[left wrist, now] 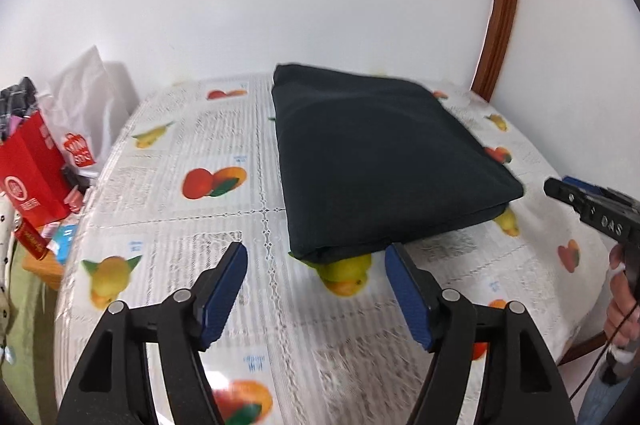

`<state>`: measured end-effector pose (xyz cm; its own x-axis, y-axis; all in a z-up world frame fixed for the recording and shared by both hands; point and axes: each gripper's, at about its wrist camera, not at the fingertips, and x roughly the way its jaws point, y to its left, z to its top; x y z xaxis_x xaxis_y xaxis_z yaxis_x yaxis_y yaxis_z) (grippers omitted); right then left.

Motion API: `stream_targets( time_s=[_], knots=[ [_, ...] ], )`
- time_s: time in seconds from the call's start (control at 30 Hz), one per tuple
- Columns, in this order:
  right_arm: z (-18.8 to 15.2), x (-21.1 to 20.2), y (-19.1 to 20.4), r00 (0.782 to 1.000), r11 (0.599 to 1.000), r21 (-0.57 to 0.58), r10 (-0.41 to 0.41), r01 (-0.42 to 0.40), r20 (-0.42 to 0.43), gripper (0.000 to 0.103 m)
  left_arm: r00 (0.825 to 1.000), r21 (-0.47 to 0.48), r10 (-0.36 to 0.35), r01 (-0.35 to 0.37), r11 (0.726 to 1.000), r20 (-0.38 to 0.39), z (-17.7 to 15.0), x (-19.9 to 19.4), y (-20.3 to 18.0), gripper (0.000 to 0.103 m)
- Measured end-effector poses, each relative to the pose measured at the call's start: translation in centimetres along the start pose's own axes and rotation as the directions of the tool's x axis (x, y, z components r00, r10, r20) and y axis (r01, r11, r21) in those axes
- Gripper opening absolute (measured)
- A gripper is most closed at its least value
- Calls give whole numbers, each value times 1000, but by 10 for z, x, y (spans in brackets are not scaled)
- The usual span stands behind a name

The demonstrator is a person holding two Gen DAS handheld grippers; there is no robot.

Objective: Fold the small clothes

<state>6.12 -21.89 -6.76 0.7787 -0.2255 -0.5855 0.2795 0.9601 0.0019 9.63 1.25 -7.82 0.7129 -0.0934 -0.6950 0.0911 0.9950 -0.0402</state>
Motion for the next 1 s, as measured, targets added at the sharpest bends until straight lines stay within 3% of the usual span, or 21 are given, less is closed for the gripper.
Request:
stream_targets(
  time_s=[0.17, 0.23, 0.33, 0.43, 0.57, 1.0],
  knots=[
    [-10, -52, 8, 999, 999, -18, -27, 28, 29, 49, 998, -5, 47, -47, 999, 33, -6, -41, -9, 78],
    [-16, -72, 9, 998, 999, -15, -43, 43, 41, 63, 997, -13, 58, -57, 998, 47, -8, -55, -10, 85],
    [-26, -98, 8, 993, 996, -13, -90, 91, 77, 82, 994, -13, 85, -84, 996, 73, -12, -73, -12, 86],
    [-35, -114, 3, 991, 994, 9, -110, 109, 80, 85, 989, -18, 115, -113, 993, 92, -17, -85, -13, 87],
    [-46, -126, -6, 992, 993, 55, -111, 108, 66, 89, 990, -16, 100, -99, 995, 102, -22, -97, -17, 88],
    [-55, -141, -13, 989, 989, 73, -134, 130, 60, 90, 991, -30, 83, -80, 996, 103, -30, -105, -28, 89]
  ],
)
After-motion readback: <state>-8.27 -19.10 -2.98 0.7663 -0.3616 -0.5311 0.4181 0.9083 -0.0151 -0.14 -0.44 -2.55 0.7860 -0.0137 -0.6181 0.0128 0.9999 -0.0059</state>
